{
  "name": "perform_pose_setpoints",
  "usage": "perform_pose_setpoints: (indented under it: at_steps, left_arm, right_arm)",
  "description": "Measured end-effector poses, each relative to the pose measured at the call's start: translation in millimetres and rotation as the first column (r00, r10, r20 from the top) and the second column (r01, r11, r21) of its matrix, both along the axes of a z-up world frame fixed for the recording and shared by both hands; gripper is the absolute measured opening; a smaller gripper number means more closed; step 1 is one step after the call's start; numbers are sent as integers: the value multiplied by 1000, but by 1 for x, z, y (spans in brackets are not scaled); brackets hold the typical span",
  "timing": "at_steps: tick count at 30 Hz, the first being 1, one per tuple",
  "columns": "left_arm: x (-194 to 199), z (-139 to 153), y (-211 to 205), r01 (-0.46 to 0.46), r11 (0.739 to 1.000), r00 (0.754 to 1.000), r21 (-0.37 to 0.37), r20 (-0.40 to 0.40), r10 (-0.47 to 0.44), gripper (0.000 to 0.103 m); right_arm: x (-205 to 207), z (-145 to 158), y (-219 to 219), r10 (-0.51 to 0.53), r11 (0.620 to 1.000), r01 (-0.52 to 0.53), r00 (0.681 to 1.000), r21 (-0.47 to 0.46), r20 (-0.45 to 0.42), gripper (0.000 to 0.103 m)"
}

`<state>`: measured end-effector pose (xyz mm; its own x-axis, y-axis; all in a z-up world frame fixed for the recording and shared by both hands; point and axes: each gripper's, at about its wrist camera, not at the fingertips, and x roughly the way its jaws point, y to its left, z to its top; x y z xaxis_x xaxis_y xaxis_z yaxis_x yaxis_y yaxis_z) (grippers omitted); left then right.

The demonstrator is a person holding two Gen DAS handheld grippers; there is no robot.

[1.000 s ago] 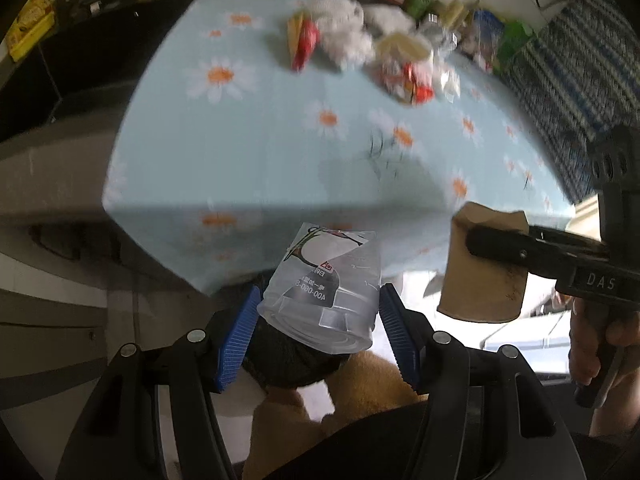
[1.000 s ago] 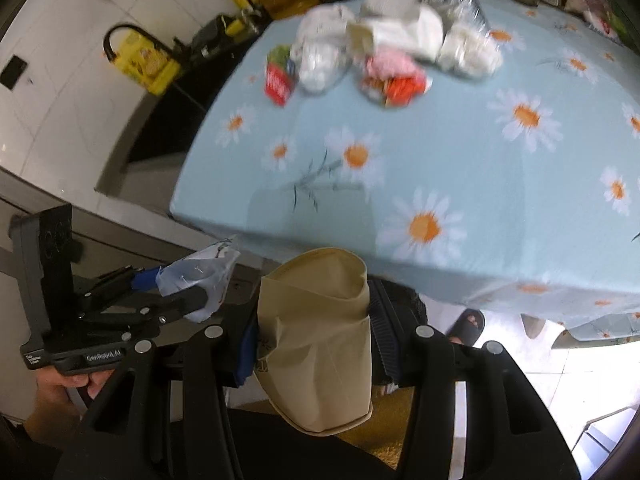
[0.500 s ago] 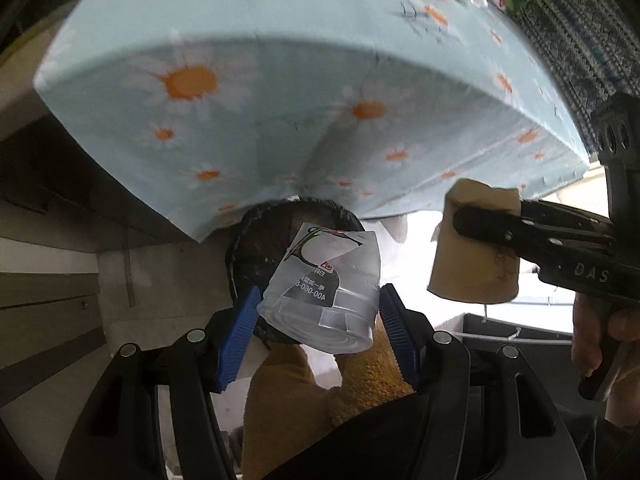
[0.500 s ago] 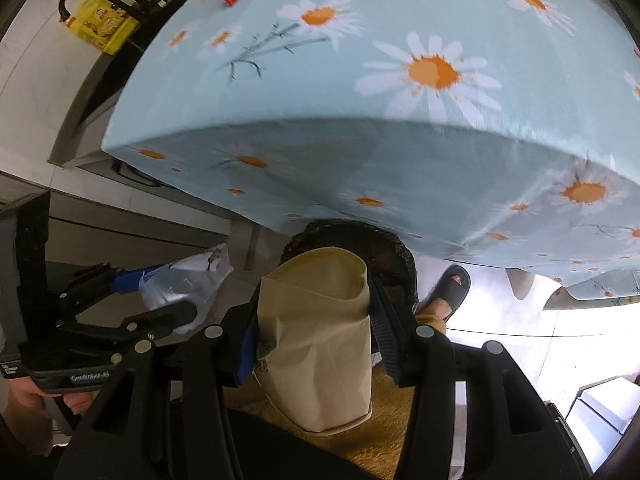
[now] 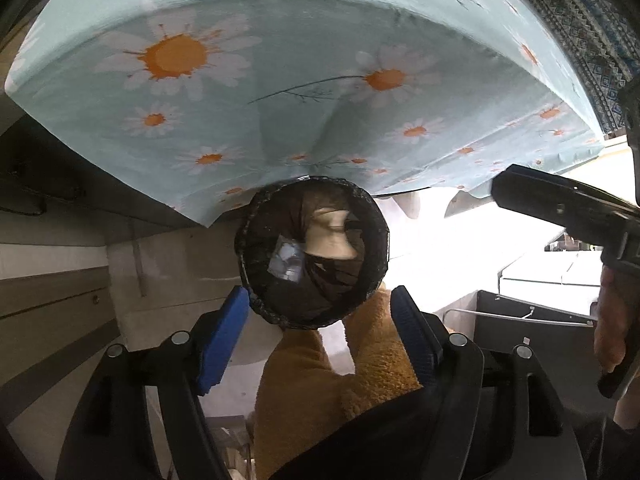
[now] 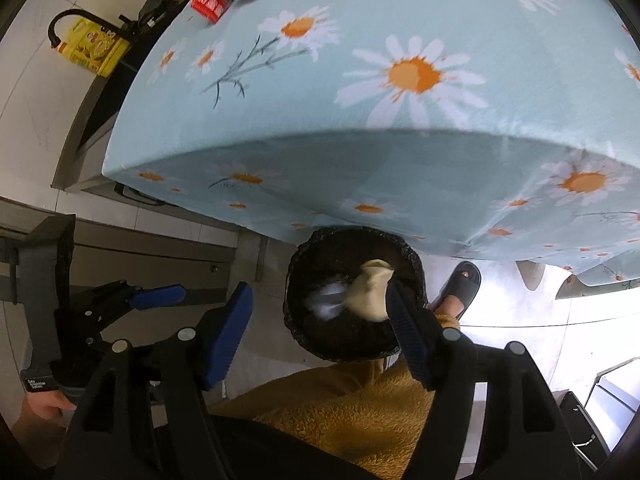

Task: Collect trash
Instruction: 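Lower both tools over the black bin and release the cup and paper bag, then reach the left tool to the red snack wrapper and grasp it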

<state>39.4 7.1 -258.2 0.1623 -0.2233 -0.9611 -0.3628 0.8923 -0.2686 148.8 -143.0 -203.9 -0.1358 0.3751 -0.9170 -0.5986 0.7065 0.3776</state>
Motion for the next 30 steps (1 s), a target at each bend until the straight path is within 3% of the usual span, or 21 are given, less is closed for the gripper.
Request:
perform_pose_setpoints:
  at_steps: [13, 30]
  left_arm:
    - [-7, 20, 8, -15, 1000, 998, 16, 53, 14, 71]
    - [-13, 74, 17, -5, 998, 983, 65, 185, -7, 71]
  right_arm:
    - [-5, 20, -10, -38, 999, 38, 999, 16, 37, 69]
    - [-15, 57, -27, -89, 995, 83, 989, 55, 122, 69]
